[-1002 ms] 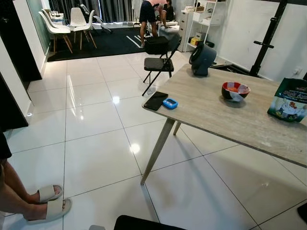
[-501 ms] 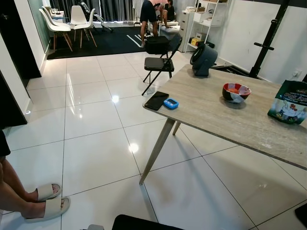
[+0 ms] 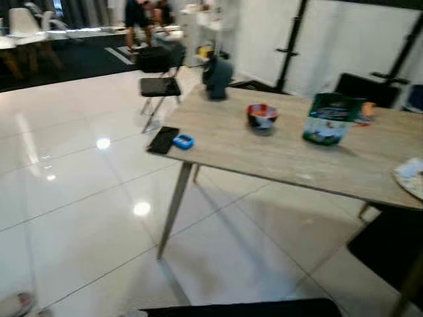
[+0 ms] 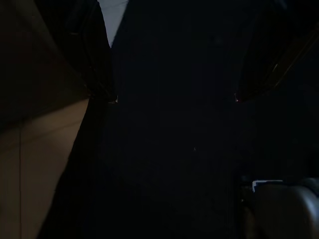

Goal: Restocking fridge

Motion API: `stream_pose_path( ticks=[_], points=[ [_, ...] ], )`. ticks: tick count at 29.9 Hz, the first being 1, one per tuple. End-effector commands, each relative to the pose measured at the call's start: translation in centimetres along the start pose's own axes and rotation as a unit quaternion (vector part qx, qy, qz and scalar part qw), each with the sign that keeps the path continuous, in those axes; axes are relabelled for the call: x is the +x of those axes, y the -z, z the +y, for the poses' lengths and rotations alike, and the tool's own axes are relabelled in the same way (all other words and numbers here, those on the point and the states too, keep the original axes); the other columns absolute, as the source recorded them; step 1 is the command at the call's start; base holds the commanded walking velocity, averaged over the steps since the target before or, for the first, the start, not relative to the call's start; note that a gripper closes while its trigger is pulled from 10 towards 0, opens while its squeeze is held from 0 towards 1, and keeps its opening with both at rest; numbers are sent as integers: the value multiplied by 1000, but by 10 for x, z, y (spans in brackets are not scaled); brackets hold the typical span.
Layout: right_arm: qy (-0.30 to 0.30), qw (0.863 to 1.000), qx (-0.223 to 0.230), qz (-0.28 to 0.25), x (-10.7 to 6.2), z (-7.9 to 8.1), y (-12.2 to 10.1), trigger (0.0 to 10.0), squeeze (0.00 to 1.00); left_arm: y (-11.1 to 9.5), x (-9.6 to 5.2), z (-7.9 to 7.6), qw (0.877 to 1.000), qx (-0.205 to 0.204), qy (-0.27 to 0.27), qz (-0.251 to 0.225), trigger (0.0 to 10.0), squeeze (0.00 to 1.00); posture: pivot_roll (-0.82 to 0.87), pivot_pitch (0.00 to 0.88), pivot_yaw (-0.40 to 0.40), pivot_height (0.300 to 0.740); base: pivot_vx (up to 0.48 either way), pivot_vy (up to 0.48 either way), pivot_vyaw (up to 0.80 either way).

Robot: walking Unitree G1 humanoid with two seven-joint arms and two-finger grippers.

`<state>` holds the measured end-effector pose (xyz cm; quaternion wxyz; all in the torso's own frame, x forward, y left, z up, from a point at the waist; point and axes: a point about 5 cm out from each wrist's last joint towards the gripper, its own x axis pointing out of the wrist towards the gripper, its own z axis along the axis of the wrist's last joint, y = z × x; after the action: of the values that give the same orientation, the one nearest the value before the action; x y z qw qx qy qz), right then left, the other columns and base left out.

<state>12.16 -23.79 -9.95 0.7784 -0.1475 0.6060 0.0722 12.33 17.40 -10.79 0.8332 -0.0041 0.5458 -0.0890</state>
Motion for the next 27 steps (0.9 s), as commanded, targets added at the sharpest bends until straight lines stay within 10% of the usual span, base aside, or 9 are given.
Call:
stream_pose_path(
  ticks=[1, 27],
  points=[
    [0, 1000, -6, -8, 1, 4, -11, 10000, 0, 1, 0, -2, 1000, 6, 5, 7, 10000, 0, -48, 0, -27, 740, 0, 0, -800],
    [-9, 1000, -9, -24, 2, 17, -33, 10000, 0, -4, 1, 1, 1000, 21, -5, 13, 10000, 0, -55, 0, -24, 740, 0, 0, -789]
  ],
)
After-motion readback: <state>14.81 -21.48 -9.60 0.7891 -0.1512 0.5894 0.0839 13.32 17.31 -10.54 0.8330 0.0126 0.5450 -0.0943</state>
